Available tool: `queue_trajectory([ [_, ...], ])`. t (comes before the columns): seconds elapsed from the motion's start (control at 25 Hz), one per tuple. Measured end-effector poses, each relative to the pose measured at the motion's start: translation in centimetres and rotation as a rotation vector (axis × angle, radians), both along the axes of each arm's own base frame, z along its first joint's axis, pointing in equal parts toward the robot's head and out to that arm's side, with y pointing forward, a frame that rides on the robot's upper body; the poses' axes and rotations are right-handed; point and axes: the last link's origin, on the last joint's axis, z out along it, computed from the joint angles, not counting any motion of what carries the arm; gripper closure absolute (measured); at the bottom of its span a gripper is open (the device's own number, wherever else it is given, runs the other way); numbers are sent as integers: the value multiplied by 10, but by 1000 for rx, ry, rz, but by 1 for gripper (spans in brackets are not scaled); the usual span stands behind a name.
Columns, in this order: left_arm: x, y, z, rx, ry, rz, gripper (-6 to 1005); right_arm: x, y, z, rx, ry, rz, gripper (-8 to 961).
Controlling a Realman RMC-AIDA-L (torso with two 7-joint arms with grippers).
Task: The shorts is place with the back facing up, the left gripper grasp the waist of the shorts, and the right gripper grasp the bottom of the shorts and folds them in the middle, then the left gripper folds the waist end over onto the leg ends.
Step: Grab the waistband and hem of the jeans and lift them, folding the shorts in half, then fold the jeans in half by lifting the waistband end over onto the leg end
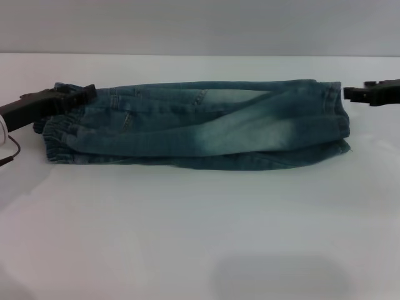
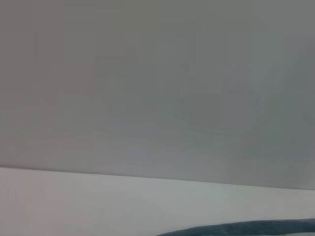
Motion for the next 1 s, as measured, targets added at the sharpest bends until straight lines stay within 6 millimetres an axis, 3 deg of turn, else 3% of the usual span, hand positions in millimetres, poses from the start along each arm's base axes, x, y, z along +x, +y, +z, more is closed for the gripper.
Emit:
queue_trajectory([
  [0.24, 9, -2, 1, -45, -20, -58, 282, -9, 6, 8, -6, -54, -5, 420],
  [0.48, 10, -7, 12, -79, -60, -69, 288, -8, 5, -2, -15, -77, 13, 419],
  [0.68, -2, -10, 30, -128, -44, -4, 294, -10, 2, -13, -20, -44, 60, 419],
  [1.0, -19, -11, 31, -100, 29, 69, 303, -15, 2, -22, -35, -29, 104, 420],
])
